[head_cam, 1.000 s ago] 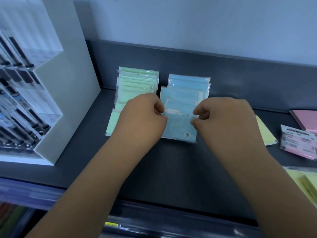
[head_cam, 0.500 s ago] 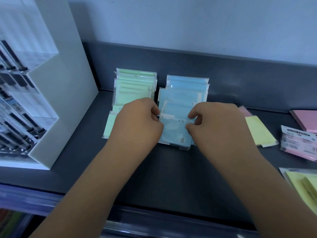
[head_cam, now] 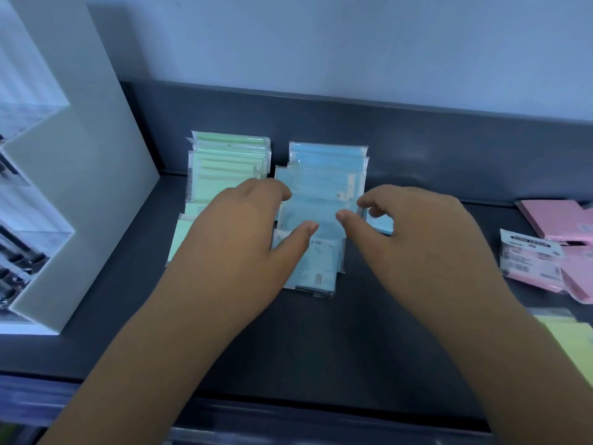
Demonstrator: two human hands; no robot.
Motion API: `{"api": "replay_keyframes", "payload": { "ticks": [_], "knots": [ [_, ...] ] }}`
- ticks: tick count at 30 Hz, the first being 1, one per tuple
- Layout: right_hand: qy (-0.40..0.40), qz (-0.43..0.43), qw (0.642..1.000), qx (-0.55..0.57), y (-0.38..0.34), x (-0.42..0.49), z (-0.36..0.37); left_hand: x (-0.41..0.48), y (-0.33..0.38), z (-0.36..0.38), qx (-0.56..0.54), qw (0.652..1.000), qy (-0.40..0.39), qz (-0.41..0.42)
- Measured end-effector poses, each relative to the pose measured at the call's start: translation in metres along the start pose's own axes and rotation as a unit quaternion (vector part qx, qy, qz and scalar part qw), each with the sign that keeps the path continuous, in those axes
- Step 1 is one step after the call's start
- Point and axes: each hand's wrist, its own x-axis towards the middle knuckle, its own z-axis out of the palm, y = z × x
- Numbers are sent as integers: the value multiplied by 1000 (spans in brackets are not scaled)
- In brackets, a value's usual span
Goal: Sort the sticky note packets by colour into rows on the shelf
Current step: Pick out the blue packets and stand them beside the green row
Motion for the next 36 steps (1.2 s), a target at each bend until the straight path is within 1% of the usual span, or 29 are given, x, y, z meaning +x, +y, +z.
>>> {"api": "replay_keyframes", "payload": {
  "ticks": [3, 6, 11, 15, 17, 21, 22, 25, 27, 30, 36],
  "knots": [
    [-4, -16, 1000, 12, 13, -6, -8, -4, 6, 4, 15, 999, 2, 42],
    [0, -9, 999, 54, 30, -18, -17, -8, 14, 14, 28, 997, 6, 68],
    [21, 1, 996, 87, 70, -35, -37, -12, 34, 31, 17, 997, 35, 61],
    [28, -1, 992, 120, 119, -47, -61, -24, 74, 51, 6, 996, 60, 71],
    [46, 18, 988, 144, 145, -55, -77, -31, 99, 62, -21, 996, 57, 68],
    [76, 55, 982, 165, 210, -74, -109, -46, 151, 88, -151, 987, 50, 30],
    [90, 64, 979, 171, 227, -79, -116, -50, 164, 94, -169, 984, 44, 27],
    [117, 93, 970, 190, 273, -92, -132, -57, 201, 111, -174, 984, 35, 25],
    [107, 108, 971, 183, 302, -99, -139, -59, 221, 123, -180, 983, 28, 15],
    [87, 110, 975, 171, 337, -109, -145, -66, 246, 141, -156, 987, 28, 5],
    [54, 117, 976, 175, 391, -127, -160, -81, 290, 164, -133, 991, 22, -9]
  ]
}}
